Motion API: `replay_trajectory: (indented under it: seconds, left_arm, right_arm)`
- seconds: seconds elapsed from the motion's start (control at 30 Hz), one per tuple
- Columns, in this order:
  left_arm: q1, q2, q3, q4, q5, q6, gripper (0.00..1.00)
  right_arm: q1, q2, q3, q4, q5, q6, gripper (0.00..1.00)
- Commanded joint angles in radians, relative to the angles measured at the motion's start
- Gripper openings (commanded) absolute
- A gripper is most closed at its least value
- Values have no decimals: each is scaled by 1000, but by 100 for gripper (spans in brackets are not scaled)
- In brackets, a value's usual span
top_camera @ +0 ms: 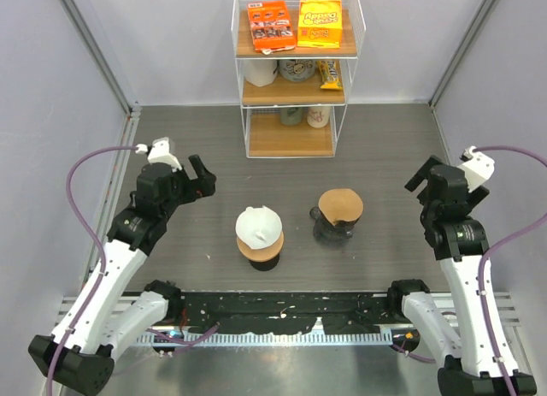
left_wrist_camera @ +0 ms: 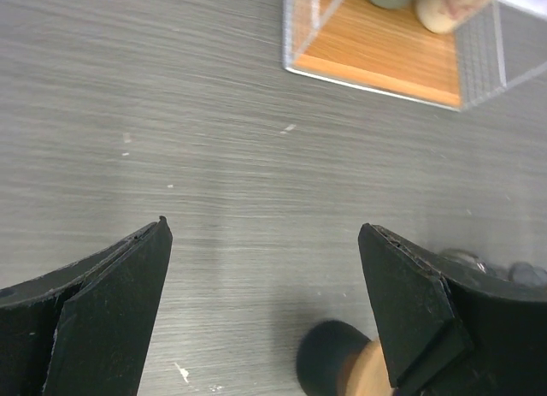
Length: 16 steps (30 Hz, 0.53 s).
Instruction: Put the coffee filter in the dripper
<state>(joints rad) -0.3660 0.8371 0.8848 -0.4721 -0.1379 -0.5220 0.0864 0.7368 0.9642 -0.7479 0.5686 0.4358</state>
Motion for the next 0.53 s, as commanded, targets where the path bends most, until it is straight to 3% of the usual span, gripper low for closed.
replay_trajectory:
  seconds: [0.0,0.1,0.5]
  left_arm:
    - [84,-16,-17,-69,-97,-61,99]
    - [143,-20,-30,-89,-92,-91,99]
    - [173,-36,-63,-92,-109,-90,99]
  right_arm:
    - [-62,-40,-62,116,71,64,95]
    - [-62,-63,-131,137,214,138,95]
    - [-62,-106,-255,229,241,120,95]
